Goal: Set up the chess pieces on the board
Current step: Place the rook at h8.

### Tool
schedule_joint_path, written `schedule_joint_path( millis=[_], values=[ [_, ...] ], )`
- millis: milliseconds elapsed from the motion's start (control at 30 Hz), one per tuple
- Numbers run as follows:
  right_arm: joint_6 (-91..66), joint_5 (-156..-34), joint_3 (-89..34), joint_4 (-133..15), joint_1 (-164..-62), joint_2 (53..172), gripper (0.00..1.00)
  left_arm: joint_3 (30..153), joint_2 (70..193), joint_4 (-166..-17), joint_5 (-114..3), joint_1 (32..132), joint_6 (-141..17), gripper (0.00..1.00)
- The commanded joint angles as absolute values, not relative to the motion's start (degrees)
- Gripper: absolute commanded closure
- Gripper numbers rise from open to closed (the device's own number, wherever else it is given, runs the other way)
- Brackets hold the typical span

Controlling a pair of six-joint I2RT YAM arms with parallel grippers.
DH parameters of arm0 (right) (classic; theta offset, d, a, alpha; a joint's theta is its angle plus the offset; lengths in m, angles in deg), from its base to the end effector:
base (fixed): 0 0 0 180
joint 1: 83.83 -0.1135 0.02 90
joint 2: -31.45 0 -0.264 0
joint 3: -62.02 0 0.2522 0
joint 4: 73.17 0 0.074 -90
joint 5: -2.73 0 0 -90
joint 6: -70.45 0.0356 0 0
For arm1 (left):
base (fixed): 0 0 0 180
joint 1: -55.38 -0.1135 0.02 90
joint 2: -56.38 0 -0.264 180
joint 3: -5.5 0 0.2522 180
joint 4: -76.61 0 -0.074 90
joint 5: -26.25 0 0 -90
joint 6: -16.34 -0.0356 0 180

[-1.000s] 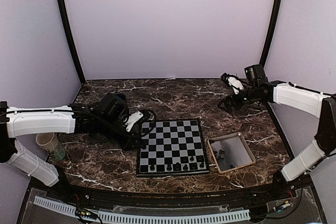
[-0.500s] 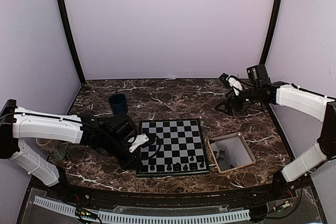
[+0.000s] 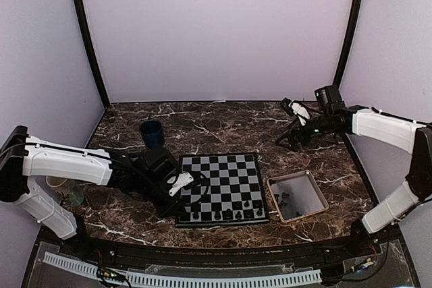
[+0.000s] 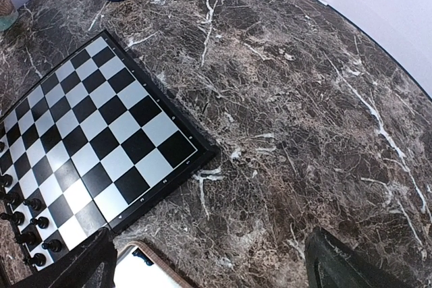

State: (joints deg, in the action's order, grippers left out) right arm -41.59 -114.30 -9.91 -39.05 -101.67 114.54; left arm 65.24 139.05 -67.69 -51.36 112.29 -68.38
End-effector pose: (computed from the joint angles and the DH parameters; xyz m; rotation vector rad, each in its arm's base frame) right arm 0.2902 0.1104 0.2517 -0.9976 2.0835 0.5175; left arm 0.1439 -0.2347 0.1842 1.2544 2.4034 -0.6449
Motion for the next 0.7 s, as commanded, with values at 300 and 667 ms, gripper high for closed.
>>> schedule_joint_path(
  millis=[300,667],
  values=[
    [-42.5,-114.9,-10.3,-39.1,-102.4,116.4,0.02,63.5,140.9,-70.4,-50.7,112.6,-68.7,0.81],
    [-43.4,-114.2,-10.9,-38.0,-103.5,117.7,0.02,62.2,139.9,-71.0,-49.6,112.7,-68.5,0.80]
  ],
)
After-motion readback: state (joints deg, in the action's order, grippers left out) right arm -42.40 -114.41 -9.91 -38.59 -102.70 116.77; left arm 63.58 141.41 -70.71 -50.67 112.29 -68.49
